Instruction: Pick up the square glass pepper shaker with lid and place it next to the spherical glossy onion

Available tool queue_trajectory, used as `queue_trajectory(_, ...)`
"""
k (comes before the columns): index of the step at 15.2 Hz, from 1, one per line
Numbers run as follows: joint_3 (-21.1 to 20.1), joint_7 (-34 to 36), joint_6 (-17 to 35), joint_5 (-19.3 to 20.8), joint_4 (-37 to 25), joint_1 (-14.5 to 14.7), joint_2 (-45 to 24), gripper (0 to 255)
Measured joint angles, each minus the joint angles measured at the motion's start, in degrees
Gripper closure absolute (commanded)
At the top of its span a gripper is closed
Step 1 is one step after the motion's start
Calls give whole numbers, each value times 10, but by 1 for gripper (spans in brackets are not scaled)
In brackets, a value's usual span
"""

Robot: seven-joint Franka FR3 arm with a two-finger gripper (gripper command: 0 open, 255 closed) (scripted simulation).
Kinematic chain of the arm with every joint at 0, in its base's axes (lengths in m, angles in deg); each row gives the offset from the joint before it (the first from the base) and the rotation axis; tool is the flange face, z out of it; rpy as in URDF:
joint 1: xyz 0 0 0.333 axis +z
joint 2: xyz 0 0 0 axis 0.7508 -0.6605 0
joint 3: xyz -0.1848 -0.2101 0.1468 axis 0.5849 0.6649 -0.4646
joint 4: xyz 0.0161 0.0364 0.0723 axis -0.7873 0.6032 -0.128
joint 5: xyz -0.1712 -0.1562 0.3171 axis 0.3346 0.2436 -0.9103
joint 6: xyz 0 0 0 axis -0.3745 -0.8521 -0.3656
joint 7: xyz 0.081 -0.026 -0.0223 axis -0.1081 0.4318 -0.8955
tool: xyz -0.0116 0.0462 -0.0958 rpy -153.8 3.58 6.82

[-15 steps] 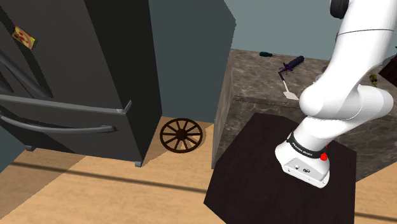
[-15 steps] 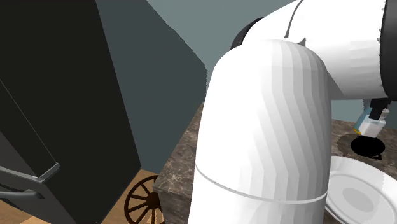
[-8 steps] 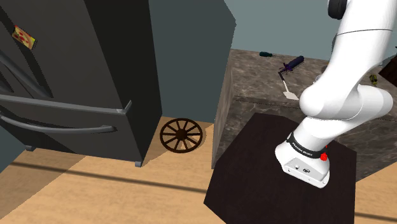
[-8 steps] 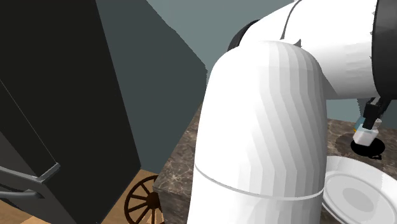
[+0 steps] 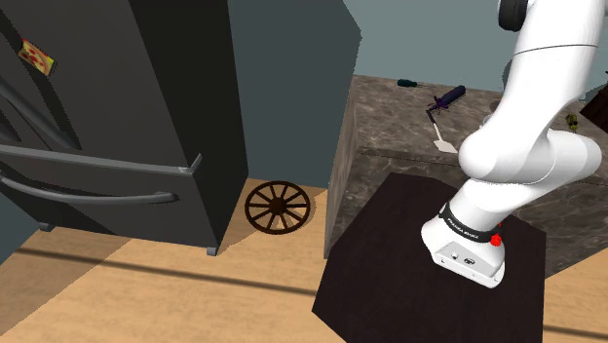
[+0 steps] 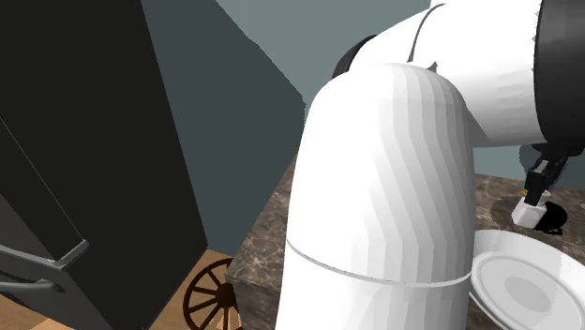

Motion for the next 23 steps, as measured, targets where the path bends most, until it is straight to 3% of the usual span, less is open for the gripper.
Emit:
queue_trajectory(8,-13,-7,50,-17,32,-5,-22,255)
queue_trajectory(14,-13,-7,53,-18,35,-5,-23,255)
queue_trajectory(15,-13,-7,53,-18,35,-5,-22,0)
queue_trajectory(23,-8,-3,35,-11,25,-1,-13,0)
